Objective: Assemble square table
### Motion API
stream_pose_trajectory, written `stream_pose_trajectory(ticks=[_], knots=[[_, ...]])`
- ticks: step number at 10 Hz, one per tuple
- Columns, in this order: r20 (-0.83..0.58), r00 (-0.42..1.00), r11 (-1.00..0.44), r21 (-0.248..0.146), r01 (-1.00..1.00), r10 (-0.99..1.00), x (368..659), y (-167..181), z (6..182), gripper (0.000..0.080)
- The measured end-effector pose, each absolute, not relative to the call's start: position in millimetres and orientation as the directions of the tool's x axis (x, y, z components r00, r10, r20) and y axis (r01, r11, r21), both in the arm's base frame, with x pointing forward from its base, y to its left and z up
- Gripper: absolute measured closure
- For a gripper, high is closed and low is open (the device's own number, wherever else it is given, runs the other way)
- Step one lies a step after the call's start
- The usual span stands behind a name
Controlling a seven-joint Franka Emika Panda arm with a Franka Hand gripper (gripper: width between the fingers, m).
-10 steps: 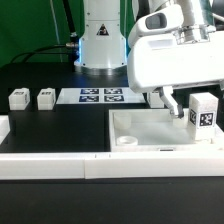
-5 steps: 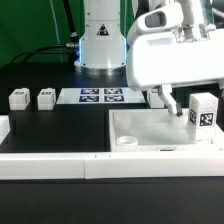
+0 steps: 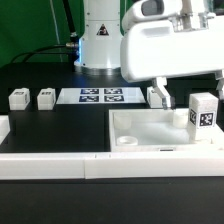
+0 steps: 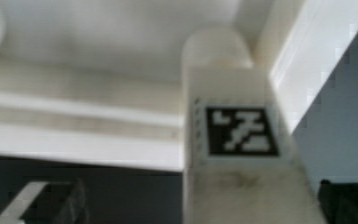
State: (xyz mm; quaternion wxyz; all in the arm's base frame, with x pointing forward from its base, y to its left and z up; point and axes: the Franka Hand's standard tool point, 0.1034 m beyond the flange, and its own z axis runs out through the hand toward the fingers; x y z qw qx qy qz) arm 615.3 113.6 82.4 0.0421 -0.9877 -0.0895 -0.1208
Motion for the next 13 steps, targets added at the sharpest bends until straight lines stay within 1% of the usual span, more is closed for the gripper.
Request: stream_pose_trajectory(ticks=[1,2,3,4,5,11,12,13], knots=[[0.218,0.962,-0.98,-0.07,0.185,0.166,621.1,116.2,83.6,0.0151],[0.131,0.977,-0.98,-0.085,0.179,0.167,617.4,119.1,80.3,0.0151],[0.097,0.98,-0.979,-0.093,0.181,0.172,621.4,121.5,80.9,0.0151],[0.014,0.983,-0.977,-0.106,0.182,0.182,617.8,122.8,80.8,0.0151],[-0.016,0.982,-0.977,-0.112,0.183,0.186,618.6,123.9,81.4,0.0151],[-0.033,0.985,-0.981,-0.108,0.163,0.167,619.3,118.3,81.9,0.0151],[-0.036,0.989,-0.984,-0.108,0.141,0.145,619.0,118.4,81.7,0.024],[-0.035,0.988,-0.984,-0.108,0.143,0.148,619.0,118.2,81.7,0.024]])
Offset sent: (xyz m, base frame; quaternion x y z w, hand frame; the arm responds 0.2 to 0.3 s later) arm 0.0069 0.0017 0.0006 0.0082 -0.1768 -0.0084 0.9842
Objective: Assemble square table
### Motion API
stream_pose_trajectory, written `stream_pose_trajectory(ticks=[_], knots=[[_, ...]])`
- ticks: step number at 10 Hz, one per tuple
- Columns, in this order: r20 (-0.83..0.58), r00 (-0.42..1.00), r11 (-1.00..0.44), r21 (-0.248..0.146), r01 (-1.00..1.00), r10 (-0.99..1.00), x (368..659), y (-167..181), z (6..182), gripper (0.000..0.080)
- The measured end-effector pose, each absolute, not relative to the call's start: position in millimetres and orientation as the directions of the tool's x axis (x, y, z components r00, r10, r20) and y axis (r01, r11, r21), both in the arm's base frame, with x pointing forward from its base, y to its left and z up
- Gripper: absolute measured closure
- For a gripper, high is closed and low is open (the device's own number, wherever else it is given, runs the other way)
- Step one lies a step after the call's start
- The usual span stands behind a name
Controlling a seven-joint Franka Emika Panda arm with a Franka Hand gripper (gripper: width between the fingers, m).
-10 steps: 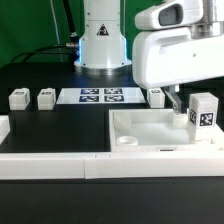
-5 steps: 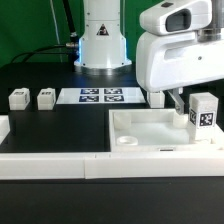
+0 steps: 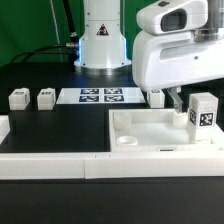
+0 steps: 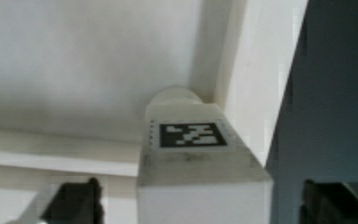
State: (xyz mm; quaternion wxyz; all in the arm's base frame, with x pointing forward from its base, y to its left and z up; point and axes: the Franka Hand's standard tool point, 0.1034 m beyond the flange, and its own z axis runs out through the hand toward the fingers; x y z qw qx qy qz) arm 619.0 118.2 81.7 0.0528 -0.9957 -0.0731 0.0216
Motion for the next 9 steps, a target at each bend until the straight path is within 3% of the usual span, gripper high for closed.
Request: stream_pose_trajectory(ticks=[1,2,5,6,9], knots=[[-0.038,0.991,-0.987,-0.108,0.12,0.125,618.8,118.4,81.6,0.0424],[-0.044,0.997,-0.993,-0.104,0.058,0.063,619.1,116.9,81.5,0.0506],[-0.062,0.989,-0.985,-0.093,-0.142,-0.137,618.7,116.6,80.8,0.0506],[-0.054,0.946,-0.943,-0.08,-0.325,-0.321,619.2,117.1,80.3,0.0506],[-0.059,0.691,-0.688,-0.062,-0.723,-0.721,620.9,119.6,80.7,0.0506]])
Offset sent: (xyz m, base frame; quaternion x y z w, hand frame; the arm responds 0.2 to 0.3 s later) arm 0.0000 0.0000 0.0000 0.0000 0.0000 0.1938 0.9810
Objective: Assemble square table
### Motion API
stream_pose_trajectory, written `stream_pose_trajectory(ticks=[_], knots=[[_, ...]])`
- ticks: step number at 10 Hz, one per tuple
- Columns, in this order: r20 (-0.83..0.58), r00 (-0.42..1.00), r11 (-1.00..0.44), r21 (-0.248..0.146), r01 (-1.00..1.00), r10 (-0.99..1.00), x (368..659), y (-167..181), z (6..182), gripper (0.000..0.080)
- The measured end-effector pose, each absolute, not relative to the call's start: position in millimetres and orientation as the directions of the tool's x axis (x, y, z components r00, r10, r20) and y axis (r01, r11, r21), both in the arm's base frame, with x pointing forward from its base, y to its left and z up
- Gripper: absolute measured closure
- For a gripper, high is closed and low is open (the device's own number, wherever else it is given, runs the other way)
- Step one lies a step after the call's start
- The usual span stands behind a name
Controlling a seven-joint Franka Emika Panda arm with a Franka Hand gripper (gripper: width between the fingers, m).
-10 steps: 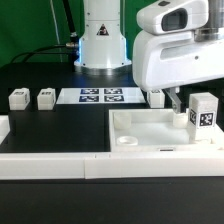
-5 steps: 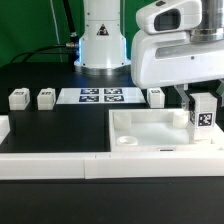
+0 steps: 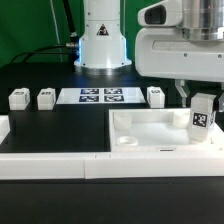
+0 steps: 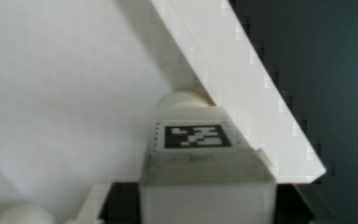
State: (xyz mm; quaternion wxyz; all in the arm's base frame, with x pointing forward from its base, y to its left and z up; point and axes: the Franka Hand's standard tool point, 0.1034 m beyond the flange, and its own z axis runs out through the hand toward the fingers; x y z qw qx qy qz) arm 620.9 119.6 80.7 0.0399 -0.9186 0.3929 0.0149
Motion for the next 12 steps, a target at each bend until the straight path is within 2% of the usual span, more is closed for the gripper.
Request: stream_pose_trajectory(ticks=[1,5,6,7,9,10,11,12], knots=[[-0.053,0.612,-0.609,-0.07,-0.79,-0.789,622.3,121.5,80.3,0.0506],[-0.082,0.435,-0.43,-0.063,-0.9,-0.897,622.1,124.3,80.3,0.0506],[-0.115,0.253,-0.247,-0.063,-0.967,-0.961,624.6,123.3,79.8,0.0506],[-0.125,0.198,-0.192,-0.06,-0.98,-0.972,625.0,123.7,79.8,0.0506],[-0.122,0.254,-0.248,-0.066,-0.967,-0.959,624.8,124.2,79.6,0.0496],[-0.114,0.305,-0.299,-0.072,-0.952,-0.945,624.9,123.7,79.7,0.0326],[-0.094,0.503,-0.495,-0.095,-0.864,-0.859,625.2,123.1,80.3,0.0191],[-0.046,0.717,-0.711,-0.098,-0.696,-0.695,625.8,124.2,81.1,0.0162]])
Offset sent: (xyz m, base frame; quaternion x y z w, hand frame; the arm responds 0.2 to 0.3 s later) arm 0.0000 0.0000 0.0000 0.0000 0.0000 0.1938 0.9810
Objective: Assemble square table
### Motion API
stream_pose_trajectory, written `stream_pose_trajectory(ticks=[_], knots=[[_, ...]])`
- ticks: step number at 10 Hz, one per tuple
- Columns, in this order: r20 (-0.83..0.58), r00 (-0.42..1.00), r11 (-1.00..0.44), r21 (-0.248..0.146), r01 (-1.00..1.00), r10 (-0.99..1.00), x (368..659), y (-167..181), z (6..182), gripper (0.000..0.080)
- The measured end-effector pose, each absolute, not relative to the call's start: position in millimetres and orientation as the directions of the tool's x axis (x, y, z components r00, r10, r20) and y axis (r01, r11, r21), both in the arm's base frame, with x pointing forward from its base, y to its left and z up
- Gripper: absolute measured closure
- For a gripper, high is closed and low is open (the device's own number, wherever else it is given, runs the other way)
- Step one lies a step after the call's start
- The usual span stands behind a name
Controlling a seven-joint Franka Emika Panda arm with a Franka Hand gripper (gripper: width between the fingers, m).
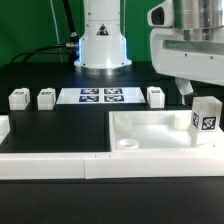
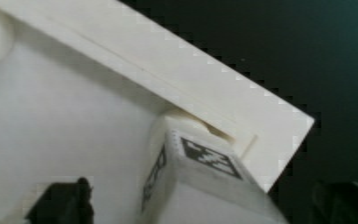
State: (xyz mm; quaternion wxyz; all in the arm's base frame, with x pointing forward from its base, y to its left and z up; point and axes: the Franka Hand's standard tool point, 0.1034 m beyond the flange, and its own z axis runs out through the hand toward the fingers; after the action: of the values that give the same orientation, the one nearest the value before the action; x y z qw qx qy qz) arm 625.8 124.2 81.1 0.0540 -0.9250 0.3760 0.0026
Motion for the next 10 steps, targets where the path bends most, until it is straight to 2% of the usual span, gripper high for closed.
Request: stream_pose_trajectory(ticks=[1,4,5,6,7,8,9,10], knots=[[-0.022,0.813,-0.808,-0.093,-0.582,-0.582,625.3,126.7,81.2,0.0162],[-0.001,0.921,-0.917,-0.094,-0.389,-0.39,625.6,124.8,80.6,0.0151],[0.024,0.98,-0.977,-0.074,-0.198,-0.2,626.7,120.8,80.1,0.0151],[0.036,0.996,-0.994,-0.069,-0.083,-0.086,628.1,118.0,79.7,0.0151],[0.052,0.997,-0.996,-0.071,-0.054,-0.058,630.5,118.4,80.0,0.0151],[0.051,0.997,-0.996,-0.072,-0.06,-0.063,630.4,118.9,80.0,0.0275],[0.051,0.997,-0.996,-0.072,-0.059,-0.063,630.4,118.7,80.0,0.0275],[0.051,0.997,-0.996,-0.072,-0.059,-0.063,630.4,118.7,79.9,0.0413]])
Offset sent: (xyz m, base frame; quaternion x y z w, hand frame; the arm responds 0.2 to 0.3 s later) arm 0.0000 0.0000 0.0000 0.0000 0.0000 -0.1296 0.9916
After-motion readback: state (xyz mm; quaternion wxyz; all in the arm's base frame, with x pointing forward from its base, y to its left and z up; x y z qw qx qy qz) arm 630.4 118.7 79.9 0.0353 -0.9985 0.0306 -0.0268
